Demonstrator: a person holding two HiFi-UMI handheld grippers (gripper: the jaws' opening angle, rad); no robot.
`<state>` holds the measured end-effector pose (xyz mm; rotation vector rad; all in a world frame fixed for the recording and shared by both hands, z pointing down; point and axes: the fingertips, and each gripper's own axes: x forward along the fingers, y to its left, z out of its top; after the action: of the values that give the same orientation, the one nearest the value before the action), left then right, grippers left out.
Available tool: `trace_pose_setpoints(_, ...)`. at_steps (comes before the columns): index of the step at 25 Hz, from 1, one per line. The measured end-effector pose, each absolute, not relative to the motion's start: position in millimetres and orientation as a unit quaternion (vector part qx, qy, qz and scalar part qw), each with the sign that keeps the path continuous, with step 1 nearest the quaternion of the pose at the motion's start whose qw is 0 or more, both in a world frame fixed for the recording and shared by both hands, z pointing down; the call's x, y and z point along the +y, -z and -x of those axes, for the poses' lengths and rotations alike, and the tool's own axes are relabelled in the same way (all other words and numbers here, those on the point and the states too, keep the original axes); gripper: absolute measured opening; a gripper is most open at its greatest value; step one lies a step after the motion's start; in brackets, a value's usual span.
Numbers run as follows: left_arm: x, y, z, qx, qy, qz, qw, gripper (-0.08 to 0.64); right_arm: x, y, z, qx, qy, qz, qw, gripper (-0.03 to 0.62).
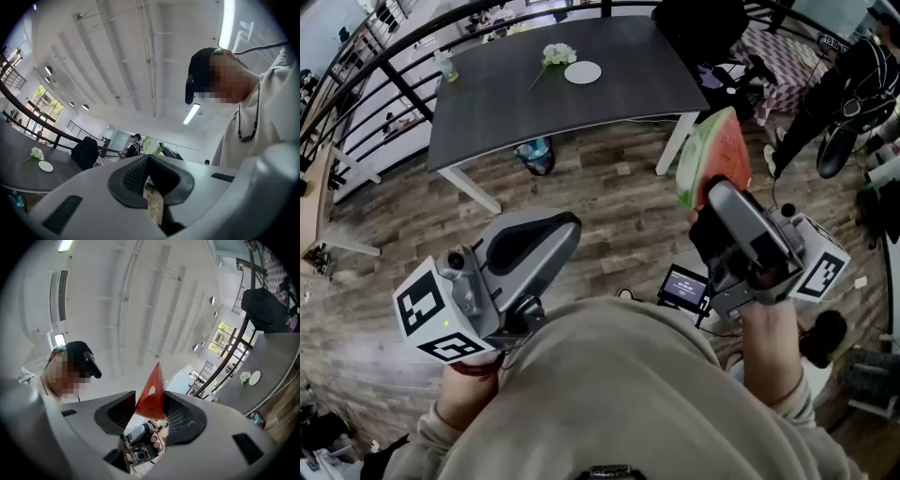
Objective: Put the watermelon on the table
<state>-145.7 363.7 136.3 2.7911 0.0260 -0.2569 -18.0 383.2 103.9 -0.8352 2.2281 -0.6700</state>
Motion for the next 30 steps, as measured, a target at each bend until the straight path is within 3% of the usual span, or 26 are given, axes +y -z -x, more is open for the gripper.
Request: trace_pose_setpoints(30,383,-150,54,0.056,0.052,-0.982,0.174,0.006,405,-127,-83,0.835,0.248,0.363,0.331,0.202)
